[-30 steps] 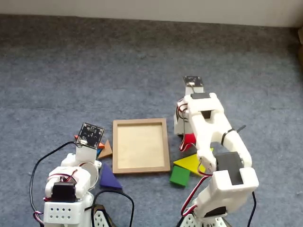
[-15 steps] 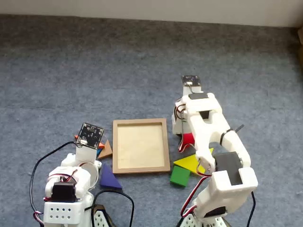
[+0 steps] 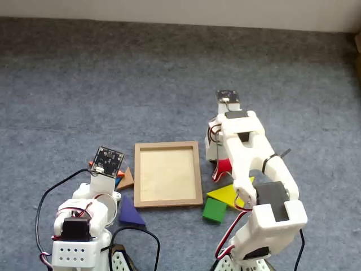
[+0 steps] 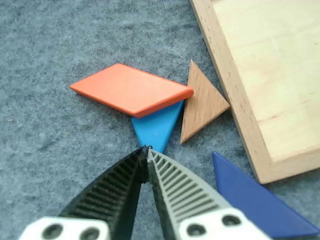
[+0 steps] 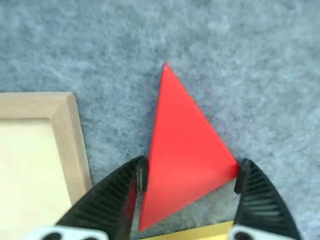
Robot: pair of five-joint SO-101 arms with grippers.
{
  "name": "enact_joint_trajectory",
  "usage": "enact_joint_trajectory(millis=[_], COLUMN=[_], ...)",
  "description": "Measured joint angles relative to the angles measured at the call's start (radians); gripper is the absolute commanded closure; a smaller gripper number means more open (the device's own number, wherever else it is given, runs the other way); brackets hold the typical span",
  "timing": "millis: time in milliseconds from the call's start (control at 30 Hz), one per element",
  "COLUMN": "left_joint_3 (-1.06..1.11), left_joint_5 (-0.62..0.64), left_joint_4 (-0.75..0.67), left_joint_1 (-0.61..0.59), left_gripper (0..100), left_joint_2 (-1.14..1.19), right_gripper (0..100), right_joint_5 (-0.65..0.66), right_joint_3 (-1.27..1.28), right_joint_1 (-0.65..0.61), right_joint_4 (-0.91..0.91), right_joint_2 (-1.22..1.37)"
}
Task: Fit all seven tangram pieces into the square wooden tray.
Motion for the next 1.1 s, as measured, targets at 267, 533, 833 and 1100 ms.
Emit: enact_joint_trajectory(millis=[267, 533, 833, 1100], left_joint_3=[0.0, 0.0, 0.0, 0.0], left_joint_5=[0.0, 0.0, 0.0, 0.0], left_joint_4=[0.0, 0.0, 0.0, 0.0], left_joint_1=[0.0, 0.0, 0.0, 0.0], left_gripper=[99, 99, 99, 99], left_joint_2=[0.0, 0.0, 0.0, 0.0], right_gripper=[76.4, 76.4, 75.0, 62.8], right_joint_5=[0.037, 0.051, 0.051, 0.052], right_joint_3=[0.002, 0.081, 0.081, 0.081], right_joint_1=[0.0, -0.012, -0.089, 0.026], right_joint_4=[0.031, 0.032, 0.061, 0.061], right_joint_2=[-0.081, -0.285, -0.358, -0.196])
